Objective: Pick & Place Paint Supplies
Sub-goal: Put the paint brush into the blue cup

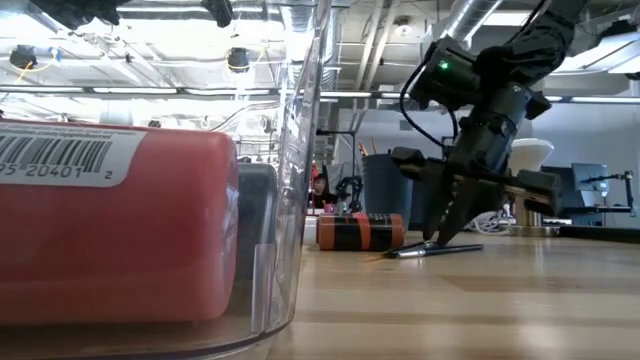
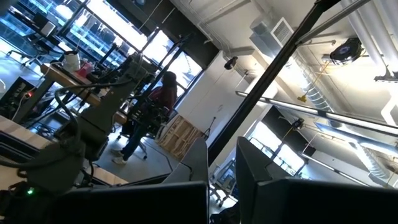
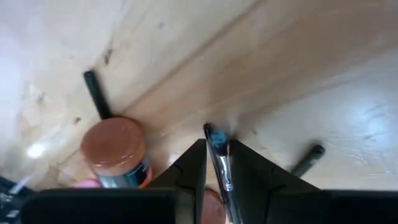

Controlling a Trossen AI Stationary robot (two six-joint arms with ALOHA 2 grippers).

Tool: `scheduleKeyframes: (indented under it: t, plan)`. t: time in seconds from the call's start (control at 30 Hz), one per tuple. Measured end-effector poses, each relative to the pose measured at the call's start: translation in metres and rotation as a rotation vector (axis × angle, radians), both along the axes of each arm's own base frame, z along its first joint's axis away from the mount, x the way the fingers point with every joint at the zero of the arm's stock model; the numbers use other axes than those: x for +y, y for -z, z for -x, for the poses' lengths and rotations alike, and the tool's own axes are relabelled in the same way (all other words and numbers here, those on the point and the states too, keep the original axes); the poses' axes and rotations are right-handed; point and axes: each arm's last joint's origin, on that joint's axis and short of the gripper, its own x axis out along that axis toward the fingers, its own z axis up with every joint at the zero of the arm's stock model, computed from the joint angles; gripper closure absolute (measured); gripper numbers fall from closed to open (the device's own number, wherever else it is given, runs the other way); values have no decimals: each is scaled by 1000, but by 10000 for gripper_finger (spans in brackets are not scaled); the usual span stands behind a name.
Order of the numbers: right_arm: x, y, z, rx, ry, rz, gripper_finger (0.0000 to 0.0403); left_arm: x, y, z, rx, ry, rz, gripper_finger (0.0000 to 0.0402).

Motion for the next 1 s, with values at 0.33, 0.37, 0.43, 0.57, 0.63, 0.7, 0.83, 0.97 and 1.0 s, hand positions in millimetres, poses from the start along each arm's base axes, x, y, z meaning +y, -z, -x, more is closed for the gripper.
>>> scheduleKeyframes:
  t: [0.33,0.37,0.43,0.57,0.63,0.7,0.83,0.97,1.0]
  plan:
    - [1,9,-40,-28,-164,-52,339,0,0,0,1,7,3,400]
    - [1,10,-41,-27,-168,-55,339,-1,0,0,1,12,5,400]
    - [2,10,-41,-28,-173,-56,339,-1,0,0,4,21,18,400]
    - [1,8,-39,-15,-206,-37,339,-1,0,0,4,29,17,400]
    - [1,8,-37,0,-221,-33,339,-1,0,0,4,29,18,400]
    - [2,8,-36,2,-242,-31,339,-1,0,0,4,29,18,400]
    - [6,9,-36,4,-264,-24,339,-1,0,0,4,30,20,400]
    - [10,9,-35,10,-277,-25,342,-1,0,0,4,30,21,400]
    - [11,9,-35,10,-282,-24,343,-1,0,0,4,30,21,400]
